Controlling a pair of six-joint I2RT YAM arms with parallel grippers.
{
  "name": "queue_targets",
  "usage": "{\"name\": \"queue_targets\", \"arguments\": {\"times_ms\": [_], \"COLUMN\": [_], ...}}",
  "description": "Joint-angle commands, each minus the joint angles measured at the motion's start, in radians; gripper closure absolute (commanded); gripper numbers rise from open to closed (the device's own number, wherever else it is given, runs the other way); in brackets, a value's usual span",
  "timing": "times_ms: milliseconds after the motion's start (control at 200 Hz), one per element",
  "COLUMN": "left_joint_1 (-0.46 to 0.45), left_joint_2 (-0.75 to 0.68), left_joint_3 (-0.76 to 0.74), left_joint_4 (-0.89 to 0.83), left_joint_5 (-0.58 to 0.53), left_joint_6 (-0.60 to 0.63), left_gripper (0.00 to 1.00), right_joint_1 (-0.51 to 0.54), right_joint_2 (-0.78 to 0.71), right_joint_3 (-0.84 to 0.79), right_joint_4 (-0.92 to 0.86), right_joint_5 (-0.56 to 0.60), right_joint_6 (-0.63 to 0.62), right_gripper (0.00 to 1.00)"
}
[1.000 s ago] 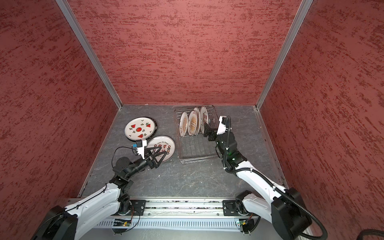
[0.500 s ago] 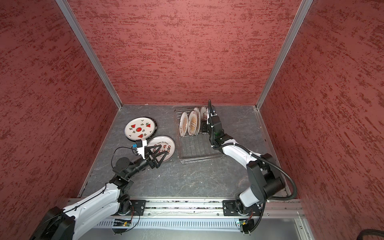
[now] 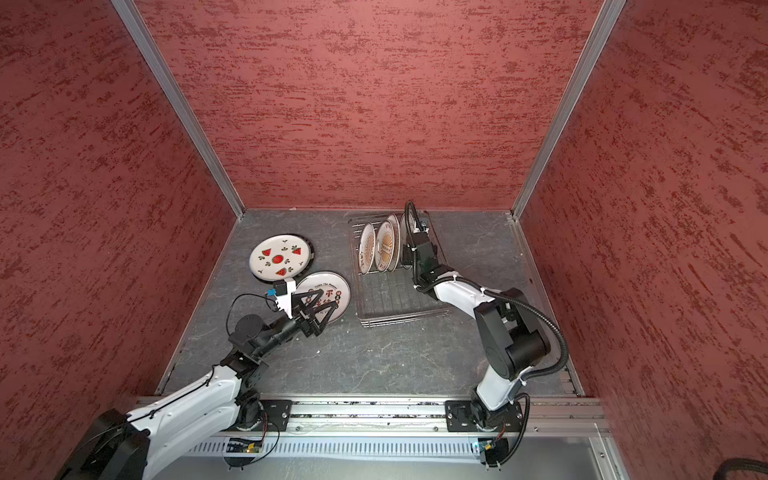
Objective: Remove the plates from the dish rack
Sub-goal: 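Insert the right gripper between rack plates and grip the farthest plate rim, then lift the gripped lettered plate up out of the rack with the right gripper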
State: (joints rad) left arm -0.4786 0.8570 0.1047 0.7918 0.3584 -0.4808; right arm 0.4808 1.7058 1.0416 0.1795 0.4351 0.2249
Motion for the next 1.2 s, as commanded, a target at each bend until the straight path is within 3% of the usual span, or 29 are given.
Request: {"name": "queue_targets", "arguments": {"times_ms": [0, 461, 792, 1032, 1197], "left_joint_1": [-0.005, -0.008, -0.009, -0.014, -0.016], "left_joint_2": [0.003, -0.094, -0.118, -0.108, -0.115], "left_joint_3": [0.023, -0.003, -0.007, -0.007, -0.007], "left_joint_4": [0.017, -0.025, -0.042, -0.034, -0.036], "left_joint_5": [0.004, -0.025, -0.035, -0.039, -0.038], "left_joint_6": [0.02, 0.014, 0.009, 0.007, 0.003], "left_gripper": [0.01, 0.01, 0.01, 0.01, 0.01], "right_joint_1": [0.023, 0.115, 0.142, 0.148, 0.14], "right_joint_2": [0.024, -0.024, -0.181, -0.373, -0.571], "right_joint_3": [0.061, 0.146, 0.066, -0.069, -0.25], "right_joint_4": [-0.01, -0.036, -0.003, 0.028, 0.128], "right_joint_5": [0.135, 0.375, 0.441, 0.44, 0.296], "right_joint_6": [-0.002, -0.078, -0.138, -0.148, -0.11], "right_gripper": [0.9, 0.94, 0.94, 0.95, 0.93]}}
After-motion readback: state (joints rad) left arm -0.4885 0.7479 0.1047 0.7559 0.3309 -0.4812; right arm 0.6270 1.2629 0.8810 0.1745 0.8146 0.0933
